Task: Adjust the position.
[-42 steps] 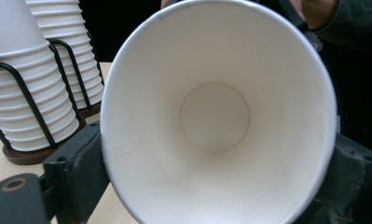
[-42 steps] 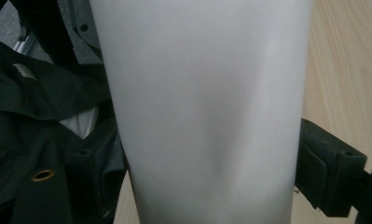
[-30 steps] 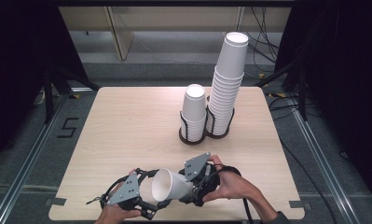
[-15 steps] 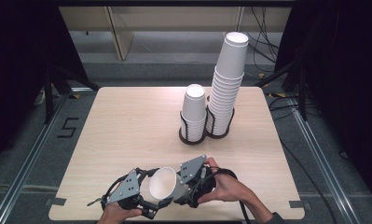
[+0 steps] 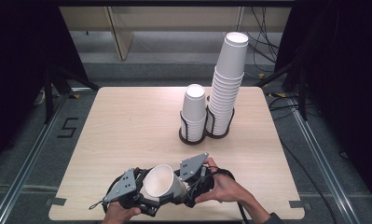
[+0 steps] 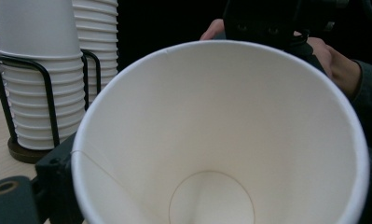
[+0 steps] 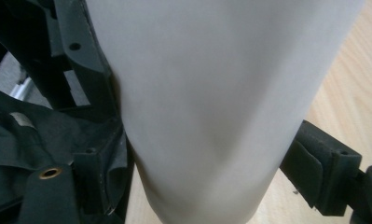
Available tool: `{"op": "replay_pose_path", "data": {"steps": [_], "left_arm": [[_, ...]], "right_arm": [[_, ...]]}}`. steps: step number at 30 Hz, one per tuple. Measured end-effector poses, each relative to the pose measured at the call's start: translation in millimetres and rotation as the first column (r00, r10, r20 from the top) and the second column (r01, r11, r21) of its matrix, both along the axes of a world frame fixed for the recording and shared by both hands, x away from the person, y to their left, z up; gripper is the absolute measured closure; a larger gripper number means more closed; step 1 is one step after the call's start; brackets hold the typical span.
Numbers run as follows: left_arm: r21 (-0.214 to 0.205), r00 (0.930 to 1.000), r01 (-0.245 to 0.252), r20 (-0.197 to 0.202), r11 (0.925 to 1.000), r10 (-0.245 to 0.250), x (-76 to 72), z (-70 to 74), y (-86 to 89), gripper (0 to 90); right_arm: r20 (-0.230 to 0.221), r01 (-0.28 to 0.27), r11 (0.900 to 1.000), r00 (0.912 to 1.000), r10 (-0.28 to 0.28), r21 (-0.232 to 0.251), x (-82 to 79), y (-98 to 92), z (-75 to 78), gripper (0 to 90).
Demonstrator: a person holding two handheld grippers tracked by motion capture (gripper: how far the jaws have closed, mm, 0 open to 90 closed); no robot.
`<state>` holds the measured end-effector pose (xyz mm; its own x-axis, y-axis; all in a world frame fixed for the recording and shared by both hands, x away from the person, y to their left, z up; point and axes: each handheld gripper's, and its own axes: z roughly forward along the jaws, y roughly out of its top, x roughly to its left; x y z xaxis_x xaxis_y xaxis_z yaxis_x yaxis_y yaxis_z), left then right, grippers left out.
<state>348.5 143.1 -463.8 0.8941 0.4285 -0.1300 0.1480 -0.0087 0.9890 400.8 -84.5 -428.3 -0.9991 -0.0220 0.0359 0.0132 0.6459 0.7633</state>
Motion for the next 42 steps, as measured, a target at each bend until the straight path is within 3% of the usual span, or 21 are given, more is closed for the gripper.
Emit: {"op": "replay_pose_path", "data": {"steps": [3, 10, 13, 19, 20, 23, 27, 29, 31, 34, 39, 42], "left_arm": [[0.007, 0.9999, 0.003, 0.01, 1.0, -0.003, -0.5, 0.1, 0.9, 12.2], [0.008, 0.9995, -0.028, 0.014, 0.9996, 0.028, 0.0, 3.2, 4.7, 13.2], [0.0, 0.9996, -0.027, 0.005, 0.9996, 0.027, 0.6, 4.1, 5.9, 12.4], [-0.018, 0.9996, -0.029, -0.004, 0.9994, 0.029, -0.2, 3.6, 2.4, 10.2], [-0.02, 0.9995, -0.031, -0.004, 0.9993, 0.031, 0.0, 3.6, 2.5, 10.2], [-0.026, 0.9994, -0.028, -0.021, 0.9993, 0.027, 1.6, 3.4, 5.1, 10.9], [0.004, 0.9966, -0.082, -0.001, 0.9966, 0.082, 2.7, 4.0, 8.0, 12.9], [0.02, 0.9924, -0.123, 0.009, 0.9922, 0.123, 3.7, 4.1, 10.8, 13.2], [0.037, 0.9856, -0.169, 0.01, 0.9849, 0.169, 6.1, 4.1, 15.0, 13.4], [0.049, 0.9763, -0.217, 0.008, 0.975, 0.216, 10.6, 2.7, 21.8, 13.3], [0.089, 0.955, -0.296, 0.026, 0.9509, 0.295, 16.7, 0.5, 30.5, 13.2], [0.061, 0.9459, -0.325, 0.017, 0.9439, 0.324, 21.2, -1.2, 33.6, 13.0]], "right_arm": [[-0.017, 0.005, 0.9999, 0.9998, -0.004, 0.014, 0.3, 1.5, -2.8, 21.9], [-0.035, 0.044, 0.9988, 0.9984, -0.044, -0.022, 1.7, -0.9, -10.0, 20.4], [-0.046, 0.04, 0.9988, 0.9981, -0.041, -0.029, 2.6, 0.0, -17.3, 26.0], [-0.061, 0.007, 0.9999, 0.9981, -0.007, 0.008, 2.2, 5.5, -22.7, 26.4], [-0.089, 0.012, 0.9999, 0.996, -0.011, 0.008, 1.8, 5.0, -23.0, 26.4], [-0.109, 0.017, 0.9997, 0.994, -0.015, 0.019, 2.6, 4.1, -23.7, 26.3], [-0.123, 0.044, 0.999, 0.9914, -0.043, 0.005, 4.9, 3.1, -26.1, 21.5], [-0.125, 0.065, 0.9978, 0.99, -0.066, -0.007, 6.6, 0.5, -27.3, 20.2], [-0.097, 0.108, 0.9939, 0.9892, -0.11, -0.024, 10.0, -4.7, -26.3, 20.3], [-0.09, 0.127, 0.9917, 0.9876, -0.128, -0.023, 12.0, -8.5, -25.0, 20.6], [-0.067, 0.189, 0.9814, 0.9793, -0.191, -0.03, 16.5, -21.3, -23.9, 21.6], [-0.064, 0.208, 0.9779, 0.9759, -0.209, -0.025, 17.9, -26.4, -25.2, 21.6]]}}
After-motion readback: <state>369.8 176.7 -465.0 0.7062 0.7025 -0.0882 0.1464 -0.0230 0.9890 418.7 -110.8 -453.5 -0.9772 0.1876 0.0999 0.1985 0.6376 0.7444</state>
